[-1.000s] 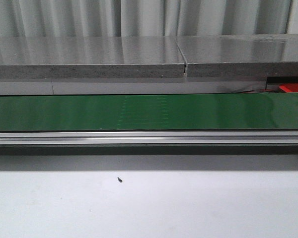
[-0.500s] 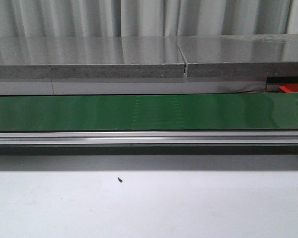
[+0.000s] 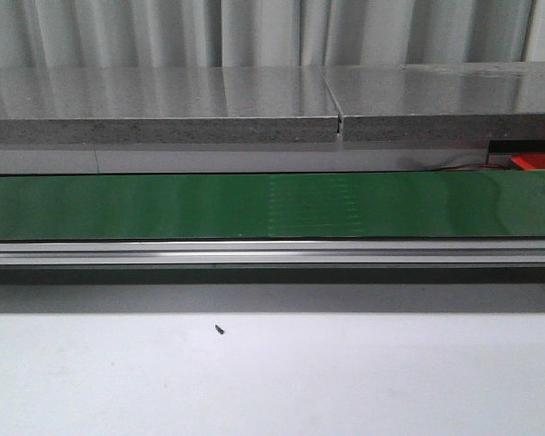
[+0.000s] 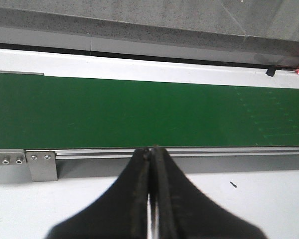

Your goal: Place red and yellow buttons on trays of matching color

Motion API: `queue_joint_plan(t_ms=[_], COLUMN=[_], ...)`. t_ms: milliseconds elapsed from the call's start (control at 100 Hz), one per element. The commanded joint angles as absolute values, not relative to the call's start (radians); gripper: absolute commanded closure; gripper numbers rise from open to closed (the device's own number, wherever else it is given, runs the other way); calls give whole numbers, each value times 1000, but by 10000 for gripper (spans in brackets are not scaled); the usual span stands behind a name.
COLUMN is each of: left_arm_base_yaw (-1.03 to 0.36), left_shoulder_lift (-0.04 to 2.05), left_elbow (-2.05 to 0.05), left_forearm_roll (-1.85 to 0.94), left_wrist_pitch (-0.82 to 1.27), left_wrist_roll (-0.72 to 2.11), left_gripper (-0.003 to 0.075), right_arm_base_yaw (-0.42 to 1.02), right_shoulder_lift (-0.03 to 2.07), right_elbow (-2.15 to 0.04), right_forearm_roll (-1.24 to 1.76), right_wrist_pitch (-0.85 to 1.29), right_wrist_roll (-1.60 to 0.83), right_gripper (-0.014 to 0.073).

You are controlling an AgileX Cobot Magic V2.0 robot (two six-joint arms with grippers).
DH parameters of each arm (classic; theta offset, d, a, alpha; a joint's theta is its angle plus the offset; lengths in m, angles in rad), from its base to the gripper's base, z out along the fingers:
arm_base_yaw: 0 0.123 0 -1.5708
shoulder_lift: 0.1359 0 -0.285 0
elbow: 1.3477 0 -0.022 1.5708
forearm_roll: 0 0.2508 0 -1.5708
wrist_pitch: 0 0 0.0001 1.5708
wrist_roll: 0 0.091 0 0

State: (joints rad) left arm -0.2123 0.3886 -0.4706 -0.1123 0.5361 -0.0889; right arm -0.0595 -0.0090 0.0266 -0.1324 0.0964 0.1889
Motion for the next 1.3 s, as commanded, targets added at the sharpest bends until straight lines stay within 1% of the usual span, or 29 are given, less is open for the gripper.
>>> queue_joint_plan(t_ms=[0,720,810,900,1050,1160,1290], left_arm_base_yaw=[-210,-210,-208,-194,-165,-153,-106], left_shoulder_lift=[394,394,394,394,381,346,297], left_elbow=[-497,-497,-497,-492,-412,-361,-286], left_forearm_roll=[-121,-121,-68,-32,-5,6,10], left_wrist_pitch=[463,463,453,413,176,154,125], left_wrist_roll=[-96,-96,-100,-100,-96,-96,-96], left_gripper=[739,739,738,738,739,738,739], right_arm_base_yaw=[-57,-57,-57,-57,-57,-57,-57], right_shoulder_lift=[-32,-32,-32,-32,-32,-32,-32], right_elbow=[13,13,13,13,13,13,13], right_forearm_roll=[-147,-147,-147,-147,-147,-147,-147], right_wrist_pitch=[27,31,31,31,31,32,32], right_wrist_roll=[189,189,189,189,189,189,189], right_gripper=[660,660,660,660,660,660,660])
